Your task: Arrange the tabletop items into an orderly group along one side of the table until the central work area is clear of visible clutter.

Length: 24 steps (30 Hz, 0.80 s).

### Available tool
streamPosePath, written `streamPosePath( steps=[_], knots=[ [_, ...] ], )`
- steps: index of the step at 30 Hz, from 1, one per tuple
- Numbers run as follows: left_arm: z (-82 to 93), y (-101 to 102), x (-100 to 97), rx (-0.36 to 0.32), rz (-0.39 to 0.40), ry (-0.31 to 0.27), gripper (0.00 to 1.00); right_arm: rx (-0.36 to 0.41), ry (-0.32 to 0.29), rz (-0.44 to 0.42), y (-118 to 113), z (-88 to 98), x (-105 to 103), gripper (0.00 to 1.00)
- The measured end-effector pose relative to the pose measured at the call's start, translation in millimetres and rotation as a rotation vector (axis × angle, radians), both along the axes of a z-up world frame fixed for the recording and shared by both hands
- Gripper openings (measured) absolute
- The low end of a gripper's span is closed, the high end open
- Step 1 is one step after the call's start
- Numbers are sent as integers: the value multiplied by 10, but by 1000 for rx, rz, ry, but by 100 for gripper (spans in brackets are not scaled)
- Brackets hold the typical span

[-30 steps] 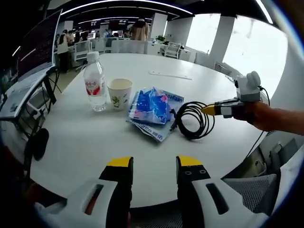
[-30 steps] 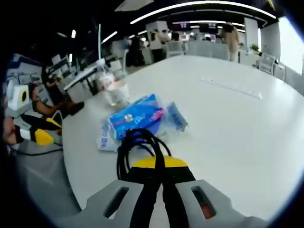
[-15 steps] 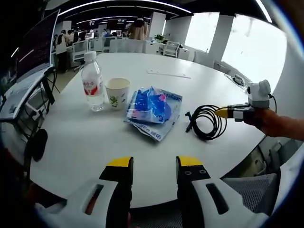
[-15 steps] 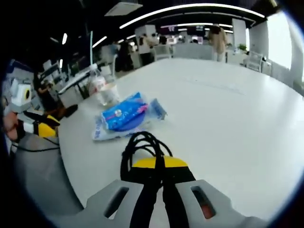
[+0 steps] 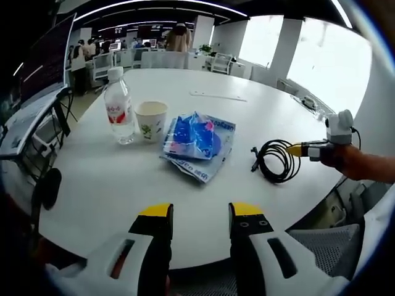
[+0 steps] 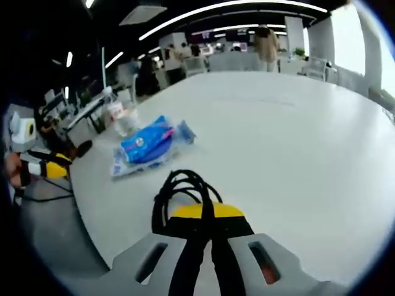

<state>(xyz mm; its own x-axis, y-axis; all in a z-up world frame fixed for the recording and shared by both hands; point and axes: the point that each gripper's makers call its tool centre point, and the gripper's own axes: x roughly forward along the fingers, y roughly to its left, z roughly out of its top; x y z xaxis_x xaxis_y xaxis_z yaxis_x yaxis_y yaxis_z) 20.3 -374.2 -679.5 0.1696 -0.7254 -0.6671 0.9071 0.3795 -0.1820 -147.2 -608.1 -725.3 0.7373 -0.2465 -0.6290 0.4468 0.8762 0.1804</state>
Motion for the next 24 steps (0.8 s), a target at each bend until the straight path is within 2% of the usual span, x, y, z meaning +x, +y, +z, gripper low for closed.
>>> streamPosePath(
  steps=[8,13,18,21,24],
  knots=[
    [12,4,12,2,3,-2,34,33,9,-49,-30,-83,-129,0],
    [6,-23,-1,6,-7,-3,34,29,16,-49,-29,-94,-126,0],
    [3,-44,-14,8,-15,-1,34,35,31,-22,-3,-111,-108,0],
    [-2,-49,-13,6,-14,0,34,8,80,26,12,-183,-119,1],
    [-2,-38,-13,7,-11,0,35,6,92,36,28,-194,-124,1]
  ],
)
